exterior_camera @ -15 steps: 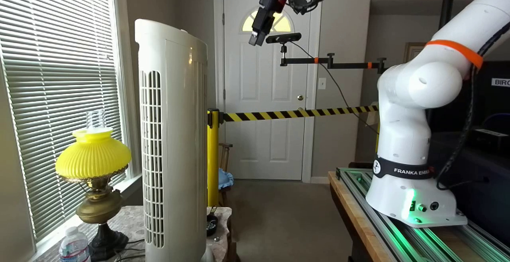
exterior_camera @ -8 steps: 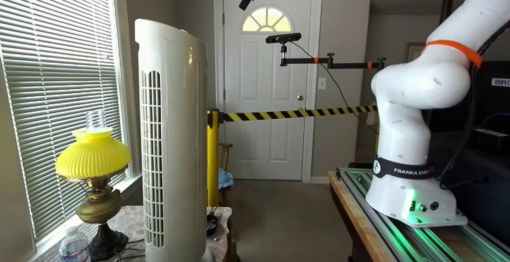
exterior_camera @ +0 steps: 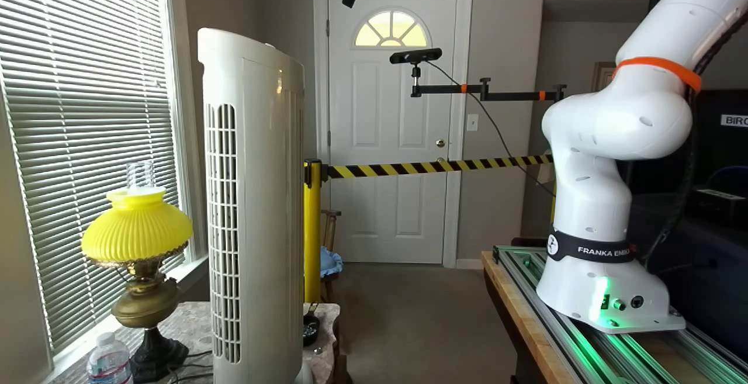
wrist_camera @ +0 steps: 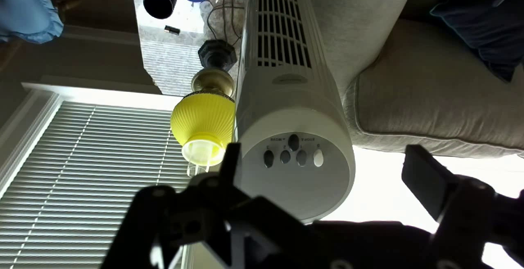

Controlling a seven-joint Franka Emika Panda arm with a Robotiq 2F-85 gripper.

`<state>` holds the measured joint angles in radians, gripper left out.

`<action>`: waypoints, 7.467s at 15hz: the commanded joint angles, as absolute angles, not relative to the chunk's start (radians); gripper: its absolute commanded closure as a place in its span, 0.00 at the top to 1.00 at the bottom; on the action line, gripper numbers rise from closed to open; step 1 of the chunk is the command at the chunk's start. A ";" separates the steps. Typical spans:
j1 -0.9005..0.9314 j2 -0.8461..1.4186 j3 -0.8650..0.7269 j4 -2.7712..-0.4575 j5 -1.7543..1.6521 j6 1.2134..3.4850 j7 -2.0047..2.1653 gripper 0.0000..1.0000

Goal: Press the button on the air cooler twice

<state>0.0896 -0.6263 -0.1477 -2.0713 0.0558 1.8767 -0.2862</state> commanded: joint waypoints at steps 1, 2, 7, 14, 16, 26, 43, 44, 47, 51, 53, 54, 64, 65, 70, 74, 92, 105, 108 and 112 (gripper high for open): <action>0.088 -0.549 -0.137 -1.961 0.059 1.775 -0.328 1.00; 0.082 -0.536 -0.132 -1.942 0.054 1.754 -0.325 1.00; 0.082 -0.497 -0.136 -1.908 0.070 1.731 -0.353 0.58; 0.063 -0.475 -0.111 -1.932 0.022 1.805 -0.361 0.04; 0.064 -0.472 -0.108 -1.941 0.018 1.824 -0.370 0.00; 0.074 -0.477 -0.105 -2.030 0.020 1.986 -0.394 0.00; 0.110 -0.463 -0.117 -2.154 0.076 2.144 -0.497 0.00; 0.111 -0.463 -0.117 -2.155 0.078 2.143 -0.499 0.00; 0.110 -0.462 -0.118 -2.163 0.080 2.156 -0.494 0.00; 0.110 -0.458 -0.127 -2.174 0.098 2.182 -0.493 0.00; 0.108 -0.451 -0.128 -2.177 0.098 2.196 -0.489 0.00; 0.108 -0.447 -0.129 -2.176 0.097 2.200 -0.488 0.00; 0.108 -0.420 -0.128 -2.170 0.101 2.204 -0.493 0.00; 0.108 -0.420 -0.128 -2.169 0.103 2.208 -0.491 0.00; 0.110 -0.420 -0.130 -2.165 0.122 2.226 -0.491 0.00; 0.110 -0.415 -0.130 -2.165 0.127 2.236 -0.493 0.00; 0.113 -0.376 -0.123 -2.181 0.131 2.261 -0.496 0.00; 0.114 -0.407 -0.117 -2.217 0.115 2.241 -0.505 0.00; 0.096 -0.431 -0.093 -2.192 0.067 2.183 -0.466 0.00; 0.091 -0.487 -0.081 -2.180 0.045 2.151 -0.457 0.00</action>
<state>0.1045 -0.4340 -0.0992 -2.1723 0.0787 2.2053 -0.4798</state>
